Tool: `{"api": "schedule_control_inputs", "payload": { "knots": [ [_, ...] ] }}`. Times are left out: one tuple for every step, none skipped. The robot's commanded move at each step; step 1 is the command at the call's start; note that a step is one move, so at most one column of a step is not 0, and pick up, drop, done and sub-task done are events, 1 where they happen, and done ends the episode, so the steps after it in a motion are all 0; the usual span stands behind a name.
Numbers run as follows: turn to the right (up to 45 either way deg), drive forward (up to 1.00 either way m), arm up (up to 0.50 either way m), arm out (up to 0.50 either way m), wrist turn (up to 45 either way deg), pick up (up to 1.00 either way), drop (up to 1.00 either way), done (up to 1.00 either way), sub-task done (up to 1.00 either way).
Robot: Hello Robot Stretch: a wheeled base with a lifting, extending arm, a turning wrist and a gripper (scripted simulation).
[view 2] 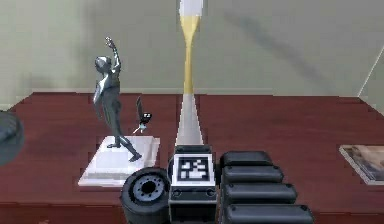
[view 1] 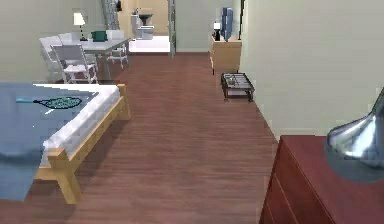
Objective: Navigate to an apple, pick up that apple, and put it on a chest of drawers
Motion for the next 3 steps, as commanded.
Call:
{"api": "schedule_control_inputs", "payload": {
  "knots": [
    [45.0,0.0,0.0,0.0,0.0,0.0,0.0,0.0,0.0],
    [3.0,0.0,0.0,0.0,0.0,0.0,0.0,0.0,0.0],
    [-45.0,0.0,0.0,0.0,0.0,0.0,0.0,0.0,0.0]
  ]
}}
